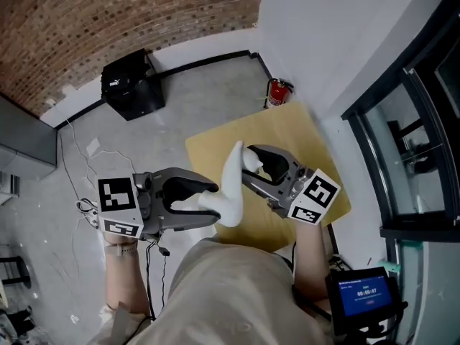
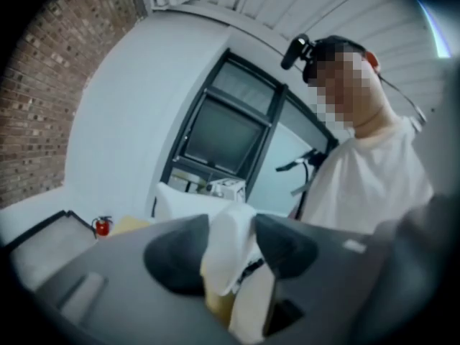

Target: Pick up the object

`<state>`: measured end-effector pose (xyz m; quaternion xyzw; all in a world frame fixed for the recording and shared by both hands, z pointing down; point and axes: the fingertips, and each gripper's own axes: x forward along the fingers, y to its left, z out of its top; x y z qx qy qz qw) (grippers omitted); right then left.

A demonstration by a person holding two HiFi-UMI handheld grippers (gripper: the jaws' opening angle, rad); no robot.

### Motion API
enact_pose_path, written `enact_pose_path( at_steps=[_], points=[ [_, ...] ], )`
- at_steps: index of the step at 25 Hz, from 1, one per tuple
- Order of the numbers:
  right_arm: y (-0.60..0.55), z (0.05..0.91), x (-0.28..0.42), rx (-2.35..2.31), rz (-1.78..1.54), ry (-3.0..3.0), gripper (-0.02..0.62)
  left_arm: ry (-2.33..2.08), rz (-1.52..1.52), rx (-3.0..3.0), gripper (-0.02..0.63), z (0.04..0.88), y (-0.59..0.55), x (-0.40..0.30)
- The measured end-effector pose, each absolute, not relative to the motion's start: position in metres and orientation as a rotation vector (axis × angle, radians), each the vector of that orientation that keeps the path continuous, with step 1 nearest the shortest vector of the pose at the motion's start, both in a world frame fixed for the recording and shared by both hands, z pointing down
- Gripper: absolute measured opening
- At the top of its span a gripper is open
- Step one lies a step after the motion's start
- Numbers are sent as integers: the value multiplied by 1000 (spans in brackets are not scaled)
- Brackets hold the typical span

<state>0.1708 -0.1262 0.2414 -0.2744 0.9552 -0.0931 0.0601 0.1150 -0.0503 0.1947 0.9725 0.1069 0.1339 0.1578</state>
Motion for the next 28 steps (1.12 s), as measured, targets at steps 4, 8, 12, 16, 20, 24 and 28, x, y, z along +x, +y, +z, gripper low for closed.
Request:
enact_pose_path(
  at_steps=[4, 8, 12, 16, 20, 24, 28],
  points=[
    [-113, 245, 171, -780, -260, 2920, 233, 285, 410, 2777, 204, 201, -34, 118],
    [-93, 255, 178, -734, -270, 2893, 233, 240, 412, 2782, 202, 208, -12, 127],
    [-92, 252, 177, -685, -282, 2892, 233, 185, 381, 2773, 204, 204, -10, 129],
    [-92, 250, 174, -664, -281, 2899, 233, 174, 357, 2769, 204, 202, -11, 128],
    [-91, 249, 174, -665, -285, 2887, 233, 182, 348, 2764, 204, 201, -11, 129],
    [-90, 245, 172, -644, -281, 2873, 233, 208, 315, 2761, 204, 197, -8, 129],
    [-89, 243, 173, -642, -283, 2852, 233, 200, 303, 2763, 204, 195, -8, 130]
  ],
)
